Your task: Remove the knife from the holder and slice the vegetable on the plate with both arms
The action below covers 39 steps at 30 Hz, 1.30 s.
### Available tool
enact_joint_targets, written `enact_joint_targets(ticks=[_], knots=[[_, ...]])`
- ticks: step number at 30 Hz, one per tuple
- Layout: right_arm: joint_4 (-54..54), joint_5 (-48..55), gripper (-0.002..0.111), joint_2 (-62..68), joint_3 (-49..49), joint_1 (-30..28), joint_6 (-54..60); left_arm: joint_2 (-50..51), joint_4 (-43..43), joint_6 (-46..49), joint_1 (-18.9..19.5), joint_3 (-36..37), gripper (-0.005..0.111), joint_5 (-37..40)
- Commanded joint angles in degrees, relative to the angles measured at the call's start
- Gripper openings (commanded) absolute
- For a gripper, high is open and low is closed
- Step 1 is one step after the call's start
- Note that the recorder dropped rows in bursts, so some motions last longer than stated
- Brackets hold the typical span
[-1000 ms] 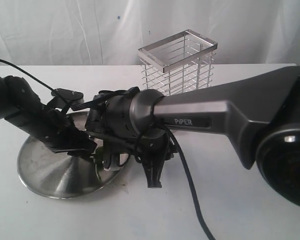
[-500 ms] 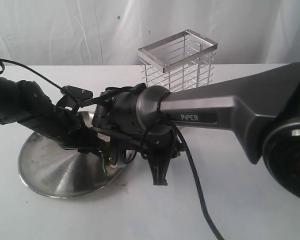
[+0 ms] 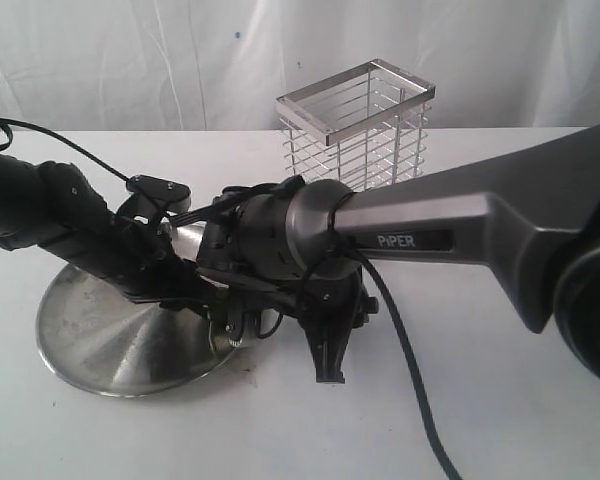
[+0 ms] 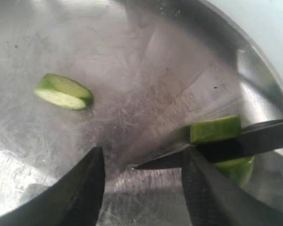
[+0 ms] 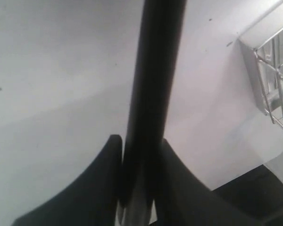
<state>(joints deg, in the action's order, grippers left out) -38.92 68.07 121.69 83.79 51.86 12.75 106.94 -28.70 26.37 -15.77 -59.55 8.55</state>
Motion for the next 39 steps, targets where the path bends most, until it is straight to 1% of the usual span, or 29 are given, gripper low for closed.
enact_joint_targets(ticks=[1,8,12,19,26,39], knots=[[-1.5,1.9,0.0,-2.11,-0.57,-0.47,1.56,-1.42,1.46,0.67,-0.35,0.84,0.054,3.95],[-1.3,1.9,0.0,-2.81,-0.7,-1.21,1.43,-5.24,2.67,0.67,-0.35,0.84,0.054,6.5],[-1.86,1.9,0.0,-3.21,-3.16,-1.45,1.43,-5.25,2.88,0.67,-0.35,0.84,0.054,7.67],[-3.29,1.9,0.0,-5.93,-8.42,-1.69,1.05,-5.25,2.88,0.67,-0.35,0.84,0.054,7.56],[-5.31,1.9,0.0,-8.7,-10.11,-1.72,0.84,-5.25,2.88,0.67,-0.35,0.84,0.054,7.88],[-11.23,1.9,0.0,-8.93,-15.26,-1.84,0.98,-5.25,2.88,0.67,-0.35,0.84,0.054,7.98]])
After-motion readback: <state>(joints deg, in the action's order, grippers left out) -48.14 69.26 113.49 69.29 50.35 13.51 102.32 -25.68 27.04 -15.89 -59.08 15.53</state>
